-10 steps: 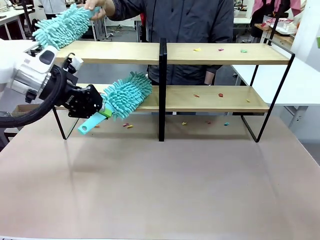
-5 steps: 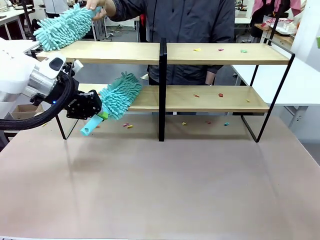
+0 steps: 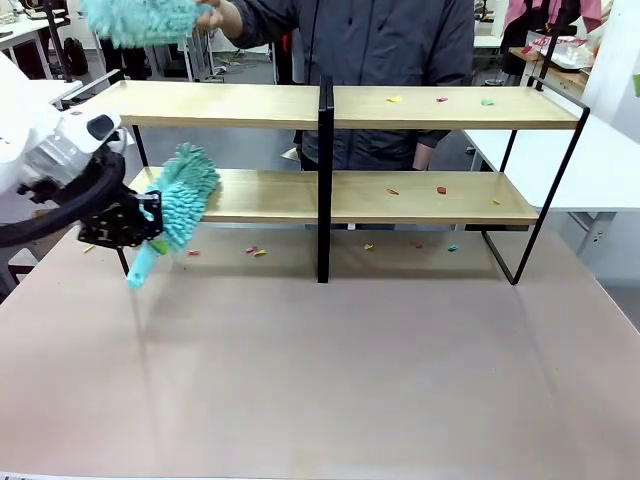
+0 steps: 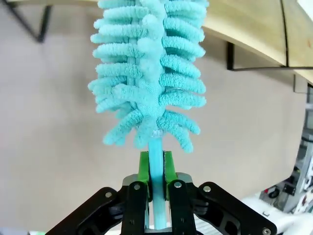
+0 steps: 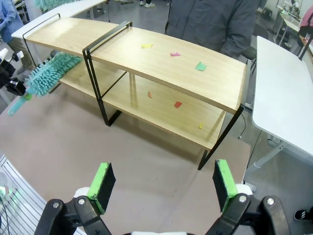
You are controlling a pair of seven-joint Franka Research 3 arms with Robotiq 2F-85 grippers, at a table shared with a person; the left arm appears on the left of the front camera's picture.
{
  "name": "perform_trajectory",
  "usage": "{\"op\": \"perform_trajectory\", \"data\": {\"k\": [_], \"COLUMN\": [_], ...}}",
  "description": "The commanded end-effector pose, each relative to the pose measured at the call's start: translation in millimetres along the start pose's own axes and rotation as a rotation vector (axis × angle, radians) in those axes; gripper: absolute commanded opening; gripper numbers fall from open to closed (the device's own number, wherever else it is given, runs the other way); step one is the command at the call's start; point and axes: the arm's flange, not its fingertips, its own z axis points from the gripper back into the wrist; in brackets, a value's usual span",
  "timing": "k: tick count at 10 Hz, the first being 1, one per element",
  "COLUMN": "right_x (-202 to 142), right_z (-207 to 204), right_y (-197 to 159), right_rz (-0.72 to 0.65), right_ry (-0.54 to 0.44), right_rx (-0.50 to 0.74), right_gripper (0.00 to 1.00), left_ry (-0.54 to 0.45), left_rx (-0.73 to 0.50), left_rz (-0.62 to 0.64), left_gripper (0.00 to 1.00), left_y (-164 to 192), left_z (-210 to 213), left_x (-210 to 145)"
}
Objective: Clean the shelves.
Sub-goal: Clean a randomly selected level of the Shelf with the Duster.
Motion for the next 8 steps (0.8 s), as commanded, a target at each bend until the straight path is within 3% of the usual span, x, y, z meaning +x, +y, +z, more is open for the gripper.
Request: {"op": "perform_trajectory", "data": {"k": [1, 2, 4, 6, 8], "right_x": [0, 0, 0, 0, 0], "right_z": [0, 0, 0, 0, 0], "right_y": [-1, -1, -1, -1, -1], "right_rz": [-0.003, -0.003, -0.003, -0.003, -0.003], "right_ry": [-0.001, -0.001, -0.001, -0.001, -0.001], "right_rx": [0.003, 0.003, 0.003, 0.003, 0.003], "right_gripper": [1.00, 1.00, 1.00, 1.00, 1.00], "left_ry": [0.031, 0.041, -0.085, -0.199, -0.162], "left_rx": [0.118, 0.193, 0.274, 0.161, 0.117], "left_rz": [0.127, 0.141, 0.186, 0.078, 0.011], "left_gripper": [0.13, 0.13, 0.13, 0.13, 0.13], "left_y": [12, 16, 19, 11, 7], "left_z": [26, 32, 38, 39, 39], "left_x": [-15, -21, -20, -20, -23]}}
